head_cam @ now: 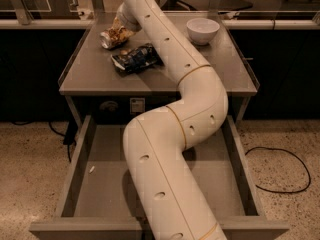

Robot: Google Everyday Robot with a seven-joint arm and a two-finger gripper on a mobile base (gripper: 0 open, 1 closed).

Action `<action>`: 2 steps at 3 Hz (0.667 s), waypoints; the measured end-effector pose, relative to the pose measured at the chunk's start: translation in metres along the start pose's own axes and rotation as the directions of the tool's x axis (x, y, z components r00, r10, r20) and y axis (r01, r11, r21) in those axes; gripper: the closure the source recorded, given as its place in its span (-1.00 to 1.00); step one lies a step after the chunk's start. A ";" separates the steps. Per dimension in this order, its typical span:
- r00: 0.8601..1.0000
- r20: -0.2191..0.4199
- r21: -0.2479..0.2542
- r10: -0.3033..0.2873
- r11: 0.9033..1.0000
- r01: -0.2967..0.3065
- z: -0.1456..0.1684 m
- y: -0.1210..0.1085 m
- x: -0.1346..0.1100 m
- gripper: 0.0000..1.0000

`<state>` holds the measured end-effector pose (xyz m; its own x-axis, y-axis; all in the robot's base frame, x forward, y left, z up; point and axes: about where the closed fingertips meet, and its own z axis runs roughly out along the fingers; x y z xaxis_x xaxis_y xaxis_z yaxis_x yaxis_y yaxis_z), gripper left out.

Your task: Place orange can into top drawer

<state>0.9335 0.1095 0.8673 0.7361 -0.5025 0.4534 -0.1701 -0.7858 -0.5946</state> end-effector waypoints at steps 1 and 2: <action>1.000 0.000 0.000 0.000 1.000 0.000 0.000 0.000 0.000 0.81; 1.000 0.000 0.000 0.000 1.000 0.000 0.000 0.000 0.000 1.00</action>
Offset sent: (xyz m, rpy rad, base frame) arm 0.0000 0.0000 0.0000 0.0000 0.0000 0.0000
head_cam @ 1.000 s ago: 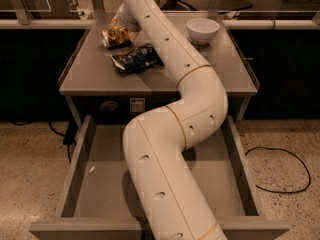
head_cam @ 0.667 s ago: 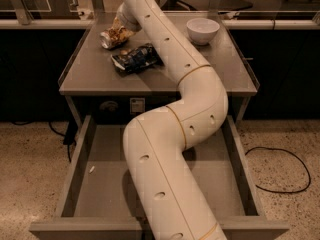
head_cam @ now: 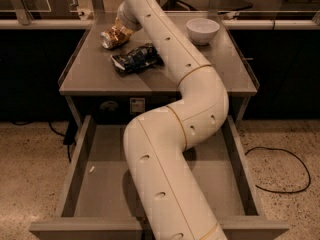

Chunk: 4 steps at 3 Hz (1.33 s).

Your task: Place orange can into top drawer

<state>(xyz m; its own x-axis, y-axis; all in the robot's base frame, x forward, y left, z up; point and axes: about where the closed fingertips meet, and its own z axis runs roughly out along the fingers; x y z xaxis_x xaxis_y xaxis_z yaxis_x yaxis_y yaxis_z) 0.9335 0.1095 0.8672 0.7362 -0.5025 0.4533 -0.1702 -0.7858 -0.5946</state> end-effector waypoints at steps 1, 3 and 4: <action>1.000 0.000 0.000 0.000 1.000 0.000 0.000 0.000 0.000 1.00; 0.999 -0.043 0.069 -0.005 0.998 0.008 -0.051 -0.018 0.029 1.00; 0.998 -0.060 0.117 -0.016 0.993 0.023 -0.083 -0.031 0.042 1.00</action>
Offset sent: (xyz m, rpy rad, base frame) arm -0.0134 -0.0108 0.0441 0.0557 -0.0484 0.0109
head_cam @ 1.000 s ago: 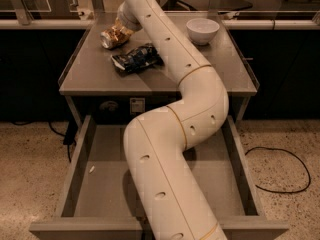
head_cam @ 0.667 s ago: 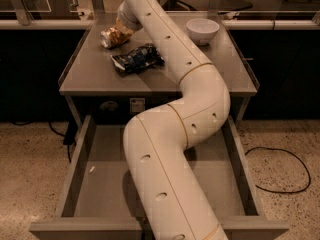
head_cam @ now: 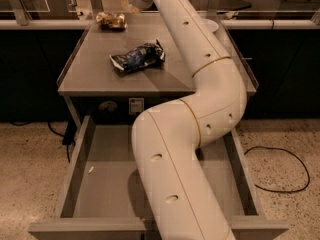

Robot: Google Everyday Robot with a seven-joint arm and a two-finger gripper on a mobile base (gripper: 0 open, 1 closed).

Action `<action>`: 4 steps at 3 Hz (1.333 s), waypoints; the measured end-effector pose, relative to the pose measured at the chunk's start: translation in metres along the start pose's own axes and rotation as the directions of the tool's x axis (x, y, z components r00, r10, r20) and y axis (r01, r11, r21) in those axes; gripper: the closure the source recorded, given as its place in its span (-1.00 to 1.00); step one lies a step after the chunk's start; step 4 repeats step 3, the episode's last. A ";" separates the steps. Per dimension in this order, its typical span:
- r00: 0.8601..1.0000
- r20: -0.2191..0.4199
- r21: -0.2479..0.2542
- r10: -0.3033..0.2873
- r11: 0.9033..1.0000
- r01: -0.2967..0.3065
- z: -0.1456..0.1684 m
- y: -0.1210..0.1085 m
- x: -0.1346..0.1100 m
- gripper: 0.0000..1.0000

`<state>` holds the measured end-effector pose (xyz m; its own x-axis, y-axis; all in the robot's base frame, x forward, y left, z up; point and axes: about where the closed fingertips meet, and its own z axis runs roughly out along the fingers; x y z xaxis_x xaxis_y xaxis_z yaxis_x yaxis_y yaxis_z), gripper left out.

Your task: Place orange can into top drawer

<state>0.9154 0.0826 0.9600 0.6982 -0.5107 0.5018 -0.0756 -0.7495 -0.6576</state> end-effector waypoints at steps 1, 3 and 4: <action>1.000 -0.001 0.003 -0.001 1.000 0.001 -0.001 -0.001 0.001 1.00; 1.000 -0.001 0.003 -0.001 1.000 0.001 -0.001 -0.001 0.000 0.01; 1.000 -0.001 0.003 -0.001 1.000 0.001 -0.001 -0.001 0.000 0.01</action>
Offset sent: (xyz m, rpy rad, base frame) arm -0.0005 0.0001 0.0017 0.0013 -0.0025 0.0014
